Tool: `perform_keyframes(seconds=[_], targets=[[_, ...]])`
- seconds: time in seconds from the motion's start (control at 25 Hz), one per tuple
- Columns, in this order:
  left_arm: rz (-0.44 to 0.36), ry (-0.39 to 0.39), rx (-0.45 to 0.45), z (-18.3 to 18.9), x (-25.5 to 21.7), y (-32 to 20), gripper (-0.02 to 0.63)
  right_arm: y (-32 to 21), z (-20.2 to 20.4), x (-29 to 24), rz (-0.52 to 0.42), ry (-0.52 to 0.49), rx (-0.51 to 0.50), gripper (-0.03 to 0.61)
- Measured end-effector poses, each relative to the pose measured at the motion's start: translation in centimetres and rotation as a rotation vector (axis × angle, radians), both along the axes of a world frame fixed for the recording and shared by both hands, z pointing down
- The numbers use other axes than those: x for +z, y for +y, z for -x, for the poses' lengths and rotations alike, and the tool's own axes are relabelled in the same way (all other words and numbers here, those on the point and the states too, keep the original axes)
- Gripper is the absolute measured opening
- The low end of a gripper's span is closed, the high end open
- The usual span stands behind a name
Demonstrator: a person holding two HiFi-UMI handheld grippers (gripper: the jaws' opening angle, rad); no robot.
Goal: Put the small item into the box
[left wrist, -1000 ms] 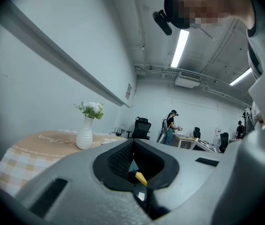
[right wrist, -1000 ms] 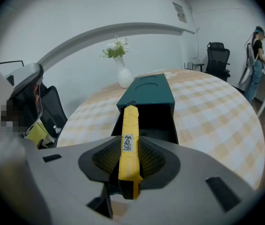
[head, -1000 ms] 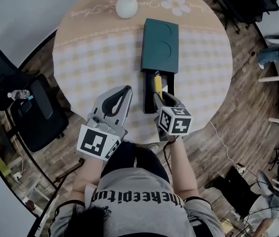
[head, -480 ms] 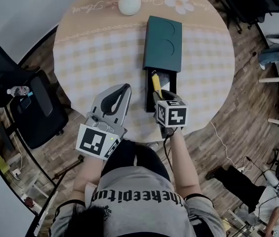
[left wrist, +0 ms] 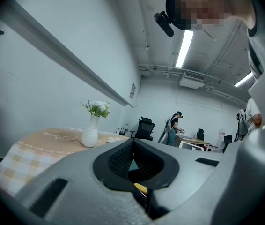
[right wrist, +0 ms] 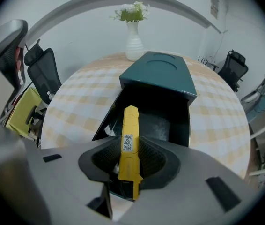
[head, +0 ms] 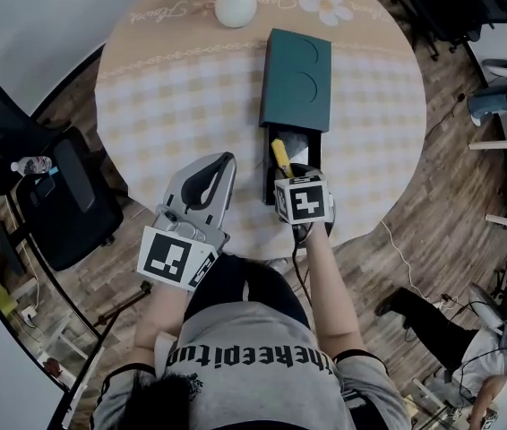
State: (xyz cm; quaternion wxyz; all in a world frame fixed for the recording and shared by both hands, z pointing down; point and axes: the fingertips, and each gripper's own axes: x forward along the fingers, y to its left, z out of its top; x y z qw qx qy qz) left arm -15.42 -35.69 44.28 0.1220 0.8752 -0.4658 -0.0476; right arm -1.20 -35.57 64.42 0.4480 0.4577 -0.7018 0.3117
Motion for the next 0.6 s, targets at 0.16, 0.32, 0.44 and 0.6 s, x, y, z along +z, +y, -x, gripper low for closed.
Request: perform_keyframes(seconds=[0.16,0.32,0.44,0.6], targets=[[0.004,0.000,-0.007,0.3,0.1,0.0,0.017,0.0,0.2,0.6,0.018,0.036,-0.033,0.119],[0.011,0.002,-0.016,0.8,0.3,-0.1,0.017,-0.1,0.3,0.9,0.027,0.044,-0.047,0.118],[0.015,0.004,-0.019,0.9,0.4,-0.1,0.017,-0.1,0.3,1.1,0.035,0.036,-0.044,0.118],[0.017,0.002,-0.019,-0.2,0.3,-0.3,0.017,-0.4,-0.7,1.0,0.043,0.011,-0.040,0.120]])
